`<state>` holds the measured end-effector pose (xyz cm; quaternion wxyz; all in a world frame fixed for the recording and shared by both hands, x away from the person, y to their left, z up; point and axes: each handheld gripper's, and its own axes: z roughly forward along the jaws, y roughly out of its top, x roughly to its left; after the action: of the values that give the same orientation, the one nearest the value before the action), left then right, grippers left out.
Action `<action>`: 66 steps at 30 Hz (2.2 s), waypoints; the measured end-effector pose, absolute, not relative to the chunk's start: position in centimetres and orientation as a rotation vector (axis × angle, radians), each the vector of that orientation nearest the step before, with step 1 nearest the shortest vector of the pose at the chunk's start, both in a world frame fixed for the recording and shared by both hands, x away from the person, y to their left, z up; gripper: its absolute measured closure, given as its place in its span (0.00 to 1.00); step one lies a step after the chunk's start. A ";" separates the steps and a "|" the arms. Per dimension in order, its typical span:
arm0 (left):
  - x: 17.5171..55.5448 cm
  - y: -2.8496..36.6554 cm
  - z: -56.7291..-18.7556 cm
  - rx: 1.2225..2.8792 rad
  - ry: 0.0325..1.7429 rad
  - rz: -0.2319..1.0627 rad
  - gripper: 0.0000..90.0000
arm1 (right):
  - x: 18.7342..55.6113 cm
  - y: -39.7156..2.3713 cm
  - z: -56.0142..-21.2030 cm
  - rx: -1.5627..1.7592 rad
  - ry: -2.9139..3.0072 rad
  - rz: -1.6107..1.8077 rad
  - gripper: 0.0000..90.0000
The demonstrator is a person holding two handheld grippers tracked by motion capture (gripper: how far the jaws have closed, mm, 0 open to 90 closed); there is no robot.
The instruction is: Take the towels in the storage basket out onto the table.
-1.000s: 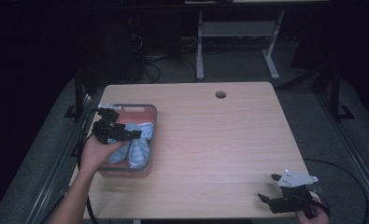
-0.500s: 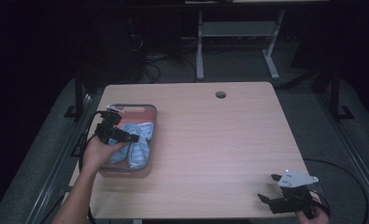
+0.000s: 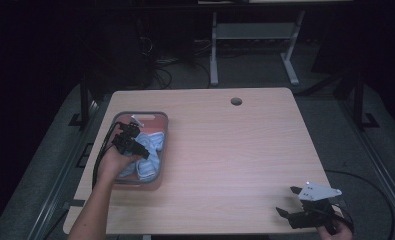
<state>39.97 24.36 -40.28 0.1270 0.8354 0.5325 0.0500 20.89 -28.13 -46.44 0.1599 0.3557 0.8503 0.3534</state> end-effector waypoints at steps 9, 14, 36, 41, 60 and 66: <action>40.3 24.3 -40.7 2.446 1.587 0.116 0.64 | 20.8 -28.2 -46.3 1.013 2.420 1.019 0.15; 40.1 24.5 -40.4 2.416 1.601 0.097 0.68 | 20.9 -28.4 -46.4 1.016 2.417 1.020 0.15; 37.1 27.2 -37.3 2.106 1.479 0.024 0.72 | 20.9 -28.5 -46.0 1.040 2.394 1.014 0.15; 36.2 27.9 -36.6 2.061 1.464 0.036 0.72 | 20.8 -28.7 -46.0 1.058 2.381 1.021 0.15; 34.5 29.9 -33.1 1.888 1.408 0.047 0.72 | 20.9 -28.7 -46.0 1.059 2.372 1.018 0.15; 34.3 30.2 -32.0 1.854 1.403 0.077 0.72 | 20.9 -28.8 -45.9 1.055 2.366 1.019 0.15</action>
<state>34.34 30.17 -31.95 0.3963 0.7318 0.5537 0.0302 20.91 -28.83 -45.95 0.1780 0.3730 0.8364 0.3601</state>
